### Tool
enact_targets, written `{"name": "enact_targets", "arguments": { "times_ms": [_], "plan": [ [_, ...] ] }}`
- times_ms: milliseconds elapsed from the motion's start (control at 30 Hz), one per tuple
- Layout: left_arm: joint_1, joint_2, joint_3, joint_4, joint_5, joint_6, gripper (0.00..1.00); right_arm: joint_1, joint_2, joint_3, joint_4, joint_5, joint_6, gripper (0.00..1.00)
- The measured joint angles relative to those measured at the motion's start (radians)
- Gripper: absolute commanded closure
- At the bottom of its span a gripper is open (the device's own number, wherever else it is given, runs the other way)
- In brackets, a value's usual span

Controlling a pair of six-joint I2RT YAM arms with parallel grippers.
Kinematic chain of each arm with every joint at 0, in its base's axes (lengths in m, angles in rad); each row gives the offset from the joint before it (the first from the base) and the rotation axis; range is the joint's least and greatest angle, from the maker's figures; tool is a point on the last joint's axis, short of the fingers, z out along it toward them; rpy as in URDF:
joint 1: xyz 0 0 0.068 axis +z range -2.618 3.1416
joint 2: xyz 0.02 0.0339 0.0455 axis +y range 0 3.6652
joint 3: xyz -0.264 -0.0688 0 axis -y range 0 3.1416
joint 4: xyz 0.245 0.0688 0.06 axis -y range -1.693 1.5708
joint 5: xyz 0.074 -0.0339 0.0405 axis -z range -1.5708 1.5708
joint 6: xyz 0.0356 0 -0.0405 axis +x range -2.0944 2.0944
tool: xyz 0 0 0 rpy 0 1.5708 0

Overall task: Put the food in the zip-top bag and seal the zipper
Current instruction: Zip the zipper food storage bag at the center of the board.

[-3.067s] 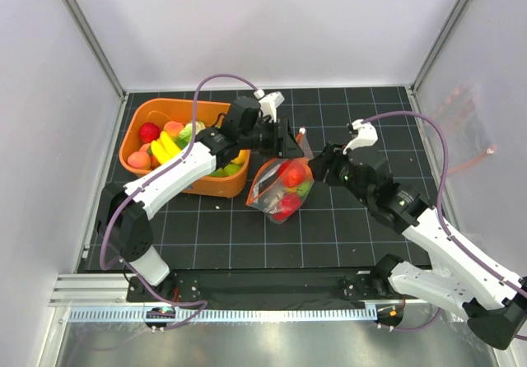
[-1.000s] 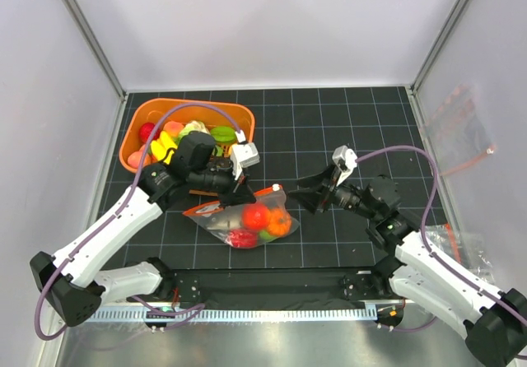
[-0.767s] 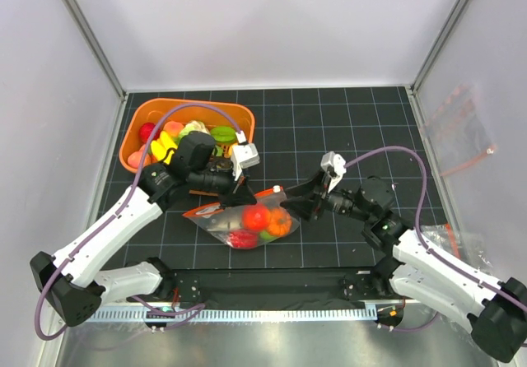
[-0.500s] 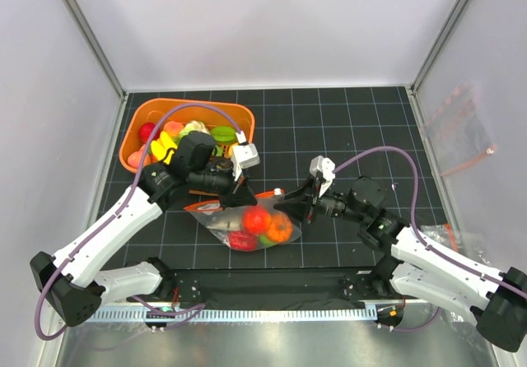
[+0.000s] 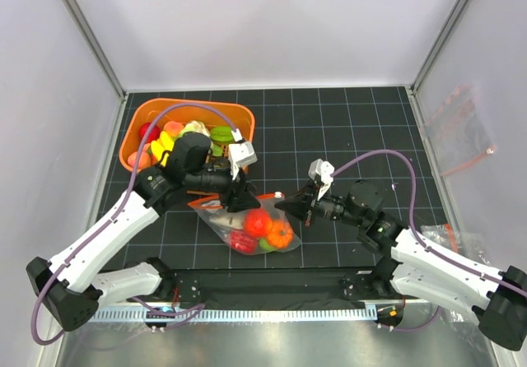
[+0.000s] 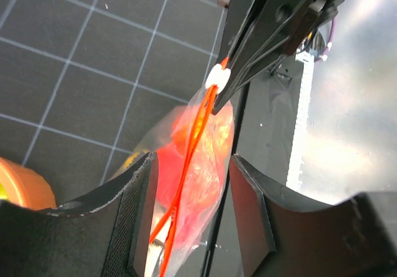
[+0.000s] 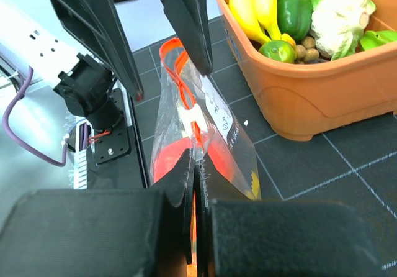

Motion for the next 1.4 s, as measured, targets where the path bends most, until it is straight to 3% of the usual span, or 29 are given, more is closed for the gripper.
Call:
{"name": "enact_targets", "arguments": {
  "times_ms": [267,500,600,900,1400],
  "plan": [
    [-0.019,0.035,0.039,0.09,-0.01,-0.059,0.43,0.001,-0.004,-0.023,0.016,0.024,-0.01,0.99],
    [-0.17,0.129,0.154,0.081,-0.096,0.013,0.49,0.002,-0.029,-0.032,0.016,0.034,-0.011,0.99],
    [-0.175,0.133,0.143,0.081,-0.11,0.058,0.52,0.002,-0.05,-0.042,0.015,0.034,-0.01,0.99],
    [-0.172,0.1,0.012,0.12,-0.114,0.142,0.49,0.003,-0.066,-0.056,0.021,0.032,-0.007,0.99],
    [-0.172,0.041,-0.014,0.188,-0.087,0.187,0.49,0.007,-0.069,-0.057,0.023,0.013,-0.007,0.99]
  ]
}}
